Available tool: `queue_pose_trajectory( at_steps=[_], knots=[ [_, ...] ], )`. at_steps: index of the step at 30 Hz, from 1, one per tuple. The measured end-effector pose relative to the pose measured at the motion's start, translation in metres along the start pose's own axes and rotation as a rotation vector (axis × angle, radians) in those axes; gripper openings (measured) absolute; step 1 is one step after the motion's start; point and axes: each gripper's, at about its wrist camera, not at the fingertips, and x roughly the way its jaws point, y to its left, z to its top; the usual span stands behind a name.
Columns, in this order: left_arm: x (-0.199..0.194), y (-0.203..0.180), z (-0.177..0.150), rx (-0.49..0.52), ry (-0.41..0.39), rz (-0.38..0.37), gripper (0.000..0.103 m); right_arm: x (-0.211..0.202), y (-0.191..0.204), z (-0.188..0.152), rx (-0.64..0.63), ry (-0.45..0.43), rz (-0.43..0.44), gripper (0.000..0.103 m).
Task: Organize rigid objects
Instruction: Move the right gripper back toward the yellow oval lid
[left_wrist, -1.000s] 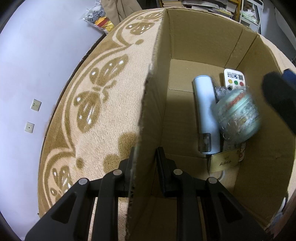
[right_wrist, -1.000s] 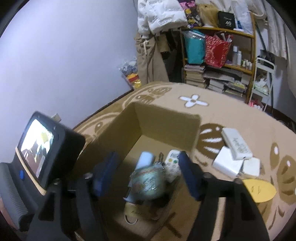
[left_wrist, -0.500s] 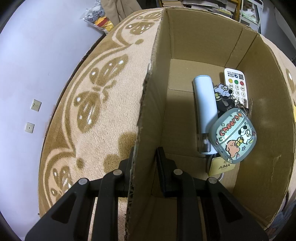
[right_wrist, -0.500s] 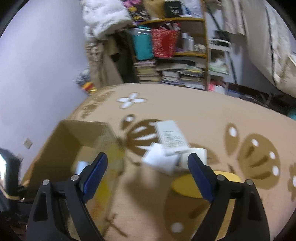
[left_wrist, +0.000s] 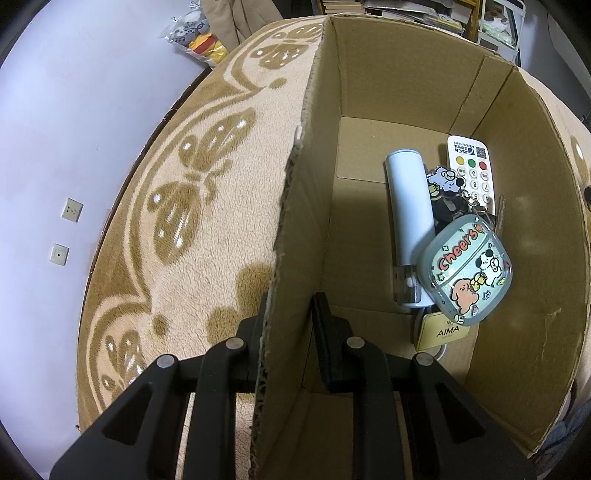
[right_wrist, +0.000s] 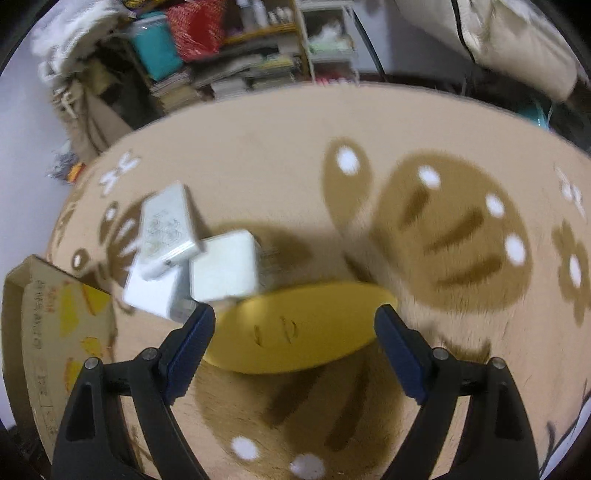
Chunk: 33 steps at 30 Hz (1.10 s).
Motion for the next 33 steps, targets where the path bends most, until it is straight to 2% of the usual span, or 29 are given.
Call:
queue_pose_trajectory(
  at_steps=[4,10,21,26,33],
  knots=[
    [0.000,0.000,0.000,0.002,-0.001,0.002,0.020,0.009,0.001,-0.002,0.005,0.027,0.007,0.093],
    [0.000,0.000,-0.001,0.000,0.000,-0.003,0.020,0.014,0.012,-0.004,-0.033,0.025,-0.058,0.093],
    [0.000,0.000,-0.001,0.002,-0.001,0.001,0.020,0.027,0.021,0.000,0.041,-0.004,-0.180,0.103],
    [0.000,0.000,-0.001,0.003,0.000,0.002,0.020,0.032,0.023,0.002,0.102,0.016,-0.182,0.103],
    [0.000,0.000,-0.001,0.003,0.000,0.002,0.020,0.043,0.023,0.000,0.129,0.028,-0.241,0.103]
  ],
)
